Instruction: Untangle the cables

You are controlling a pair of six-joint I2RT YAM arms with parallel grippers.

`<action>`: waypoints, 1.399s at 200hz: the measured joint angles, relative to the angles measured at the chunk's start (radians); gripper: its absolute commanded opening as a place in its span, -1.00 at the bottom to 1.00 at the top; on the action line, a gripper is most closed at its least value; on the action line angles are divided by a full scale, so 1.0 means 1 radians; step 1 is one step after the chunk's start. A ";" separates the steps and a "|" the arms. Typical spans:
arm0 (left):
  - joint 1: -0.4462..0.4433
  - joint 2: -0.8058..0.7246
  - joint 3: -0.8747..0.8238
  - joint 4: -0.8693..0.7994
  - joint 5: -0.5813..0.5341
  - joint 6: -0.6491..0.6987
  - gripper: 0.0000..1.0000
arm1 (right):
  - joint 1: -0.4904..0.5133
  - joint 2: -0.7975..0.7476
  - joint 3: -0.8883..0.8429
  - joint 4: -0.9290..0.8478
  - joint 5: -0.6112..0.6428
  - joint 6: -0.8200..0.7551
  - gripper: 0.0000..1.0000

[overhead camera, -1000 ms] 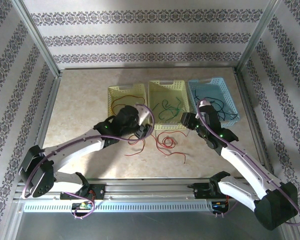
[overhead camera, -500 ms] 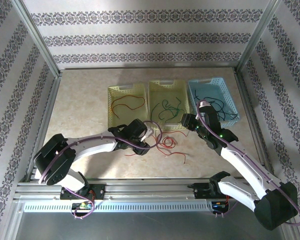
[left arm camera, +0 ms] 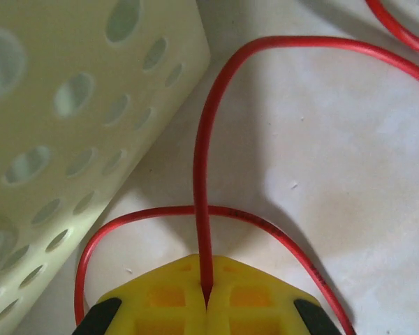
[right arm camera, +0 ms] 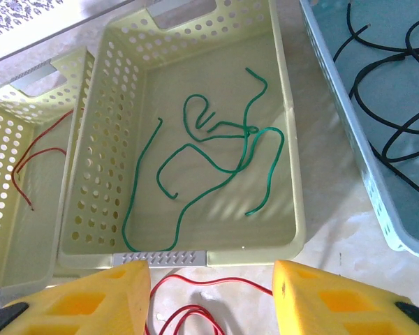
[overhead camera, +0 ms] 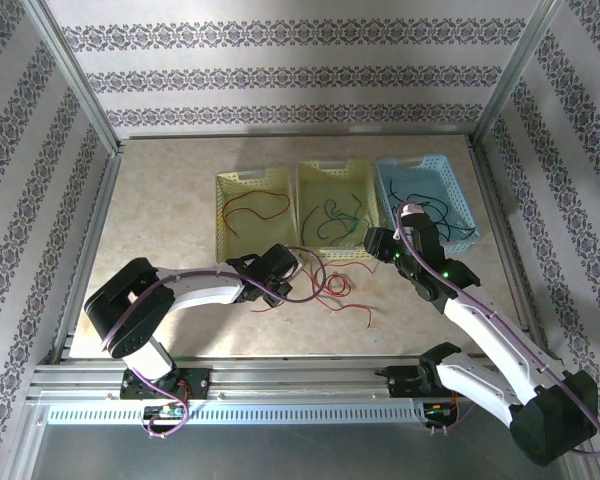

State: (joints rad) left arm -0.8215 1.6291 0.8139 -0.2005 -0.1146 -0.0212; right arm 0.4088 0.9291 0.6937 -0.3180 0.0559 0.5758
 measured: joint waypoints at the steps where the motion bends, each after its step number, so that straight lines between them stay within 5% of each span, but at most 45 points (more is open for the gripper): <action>1: 0.000 -0.001 0.000 0.000 0.000 0.000 -1.00 | -0.001 0.000 0.000 0.000 0.000 0.000 -0.01; 65: -0.089 -0.423 -0.063 0.101 0.011 0.027 -1.00 | -0.049 -0.026 -0.007 -0.004 0.010 0.000 -0.01; 103: -0.088 -0.573 -0.005 0.190 -0.100 0.056 -1.00 | -0.053 -0.023 -0.015 -0.005 0.010 0.000 -0.01; 171: 0.055 -0.514 0.125 0.272 -0.333 0.146 -1.00 | -0.053 -0.019 -0.015 -0.003 0.010 0.001 -0.01; 214: 0.183 -0.494 0.106 0.335 -0.369 0.091 -1.00 | -0.053 -0.035 -0.022 -0.004 0.010 0.001 -0.01; 280: 0.220 -0.358 0.043 0.382 -0.378 -0.005 -1.00 | -0.053 -0.045 -0.029 -0.005 0.005 0.000 -0.02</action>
State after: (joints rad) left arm -0.6010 1.2709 0.8570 0.1818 -0.4931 -0.0257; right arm 0.3553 0.8845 0.6643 -0.3225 0.0612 0.5762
